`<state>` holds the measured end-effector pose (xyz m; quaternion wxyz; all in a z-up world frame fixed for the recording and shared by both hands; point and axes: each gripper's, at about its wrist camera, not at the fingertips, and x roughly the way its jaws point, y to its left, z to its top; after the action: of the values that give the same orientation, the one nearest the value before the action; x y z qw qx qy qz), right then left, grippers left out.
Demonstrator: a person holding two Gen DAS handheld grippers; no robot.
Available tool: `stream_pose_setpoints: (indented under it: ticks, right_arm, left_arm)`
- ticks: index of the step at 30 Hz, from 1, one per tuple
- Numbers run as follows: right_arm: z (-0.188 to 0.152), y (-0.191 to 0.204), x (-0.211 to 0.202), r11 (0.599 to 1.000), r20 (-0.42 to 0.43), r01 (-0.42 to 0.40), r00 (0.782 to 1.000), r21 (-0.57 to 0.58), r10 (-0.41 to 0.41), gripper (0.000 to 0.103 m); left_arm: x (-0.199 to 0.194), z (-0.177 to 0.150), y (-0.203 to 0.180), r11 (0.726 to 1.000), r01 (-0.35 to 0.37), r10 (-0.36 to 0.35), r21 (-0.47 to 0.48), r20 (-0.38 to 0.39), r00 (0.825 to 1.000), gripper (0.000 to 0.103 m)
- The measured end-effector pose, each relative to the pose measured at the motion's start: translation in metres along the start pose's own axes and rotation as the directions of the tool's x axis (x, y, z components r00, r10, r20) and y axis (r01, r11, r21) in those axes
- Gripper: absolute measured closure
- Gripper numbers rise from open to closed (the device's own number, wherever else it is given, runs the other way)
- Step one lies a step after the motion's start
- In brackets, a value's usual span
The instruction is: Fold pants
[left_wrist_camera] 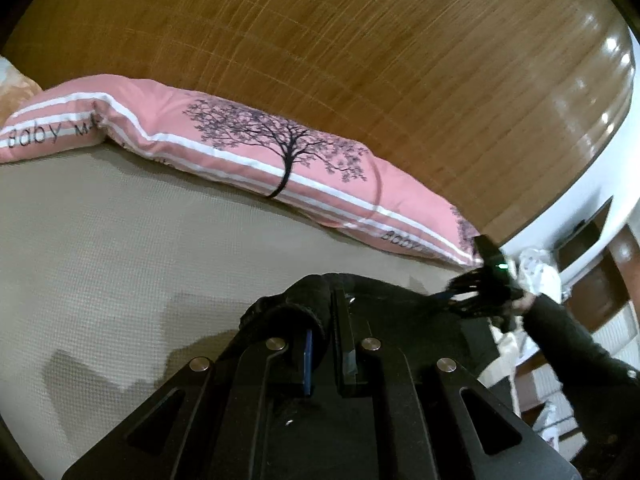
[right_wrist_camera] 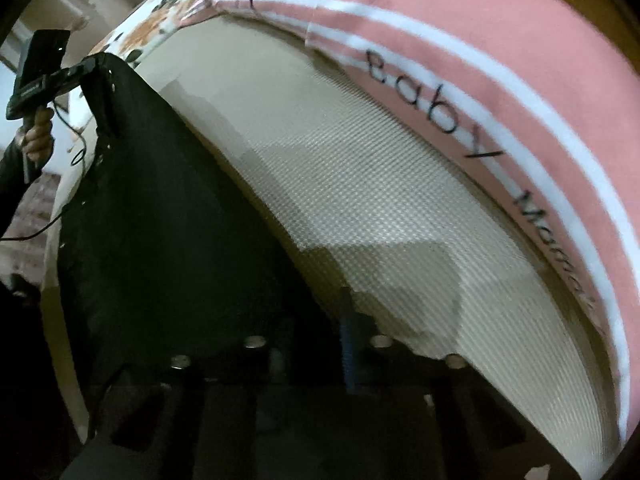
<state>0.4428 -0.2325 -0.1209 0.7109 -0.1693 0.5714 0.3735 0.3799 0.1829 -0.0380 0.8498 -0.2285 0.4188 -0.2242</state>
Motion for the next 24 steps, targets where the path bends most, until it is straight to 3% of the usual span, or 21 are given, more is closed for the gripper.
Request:
stream_pose_setpoints:
  ticks: [8, 14, 19, 24]
  right_arm:
    - [-0.035, 0.062, -0.063, 0.980, 0.138, 0.186, 0.971, 0.064, -0.193, 0.094]
    - [-0.086, 0.126, -0.099, 0.953, 0.184, 0.274, 0.938, 0.129, -0.294, 0.095]
    - [-0.129, 0.175, -0.100, 0.939, 0.190, 0.286, 0.928, 0.194, -0.322, 0.096]
    - [-0.164, 0.197, -0.093, 0.927, 0.206, 0.266, 0.923, 0.265, -0.324, 0.096]
  left_arm:
    - [-0.029, -0.007, -0.018, 0.998, -0.016, 0.017, 0.067, 0.000, 1.000, 0.095]
    - [-0.069, -0.038, -0.042, 0.991, 0.004, -0.003, 0.137, -0.011, 1.000, 0.095]
    - [-0.092, -0.080, -0.048, 0.986, -0.001, 0.008, 0.167, -0.044, 0.999, 0.094]
    - [-0.101, -0.128, -0.046, 0.979, -0.027, 0.049, 0.203, -0.104, 0.993, 0.094]
